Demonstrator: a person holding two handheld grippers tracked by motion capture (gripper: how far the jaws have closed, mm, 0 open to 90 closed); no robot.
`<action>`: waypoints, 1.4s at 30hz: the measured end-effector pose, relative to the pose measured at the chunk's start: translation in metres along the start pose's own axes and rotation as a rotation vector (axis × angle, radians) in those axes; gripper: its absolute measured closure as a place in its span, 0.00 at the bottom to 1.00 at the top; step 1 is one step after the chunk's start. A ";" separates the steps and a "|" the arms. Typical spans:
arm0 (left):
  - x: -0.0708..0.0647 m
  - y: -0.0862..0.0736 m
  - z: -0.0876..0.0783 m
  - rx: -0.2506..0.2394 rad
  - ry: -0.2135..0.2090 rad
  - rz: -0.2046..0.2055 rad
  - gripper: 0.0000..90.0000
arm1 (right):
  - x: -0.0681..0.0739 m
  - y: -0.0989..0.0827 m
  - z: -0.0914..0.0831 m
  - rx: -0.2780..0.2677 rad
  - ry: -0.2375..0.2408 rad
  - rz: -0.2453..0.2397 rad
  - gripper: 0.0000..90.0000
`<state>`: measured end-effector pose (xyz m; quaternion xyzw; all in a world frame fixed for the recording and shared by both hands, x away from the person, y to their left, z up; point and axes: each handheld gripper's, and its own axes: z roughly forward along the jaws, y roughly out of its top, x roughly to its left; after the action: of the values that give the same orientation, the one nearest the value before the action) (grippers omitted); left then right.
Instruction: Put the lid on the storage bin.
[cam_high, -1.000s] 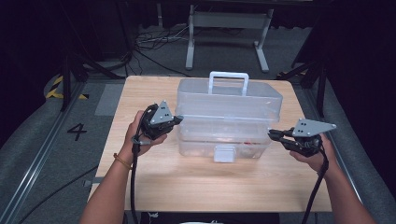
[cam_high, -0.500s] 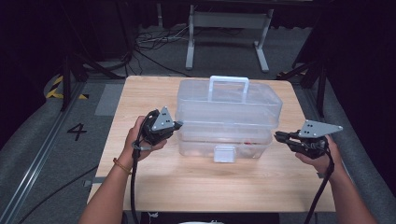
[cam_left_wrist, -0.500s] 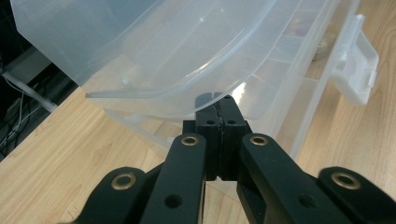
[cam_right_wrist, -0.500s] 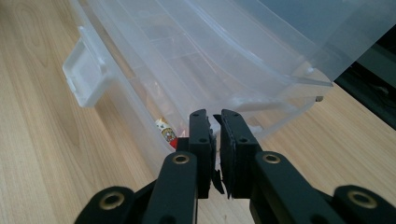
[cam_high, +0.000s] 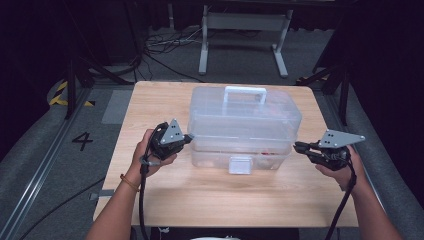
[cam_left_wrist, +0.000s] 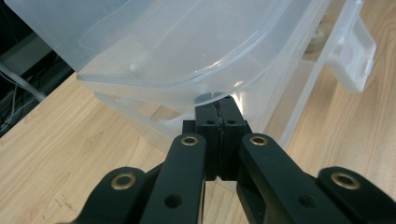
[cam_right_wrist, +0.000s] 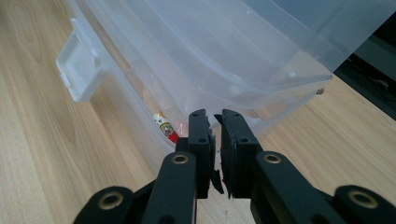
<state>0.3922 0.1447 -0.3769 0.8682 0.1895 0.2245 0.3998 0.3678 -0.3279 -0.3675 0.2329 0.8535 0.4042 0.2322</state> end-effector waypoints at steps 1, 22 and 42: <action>0.000 -0.001 0.000 0.004 -0.001 0.001 1.00 | 0.000 0.000 0.000 0.000 0.002 0.002 0.93; -0.005 -0.008 0.005 0.042 -0.011 -0.015 1.00 | 0.000 -0.008 0.012 0.052 0.013 -0.008 0.90; -0.003 -0.020 0.004 0.086 -0.012 -0.035 1.00 | 0.000 -0.013 0.013 0.099 -0.009 -0.009 0.75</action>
<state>0.3892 0.1528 -0.3956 0.8826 0.2118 0.2039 0.3669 0.3726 -0.3275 -0.3857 0.2421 0.8724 0.3593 0.2262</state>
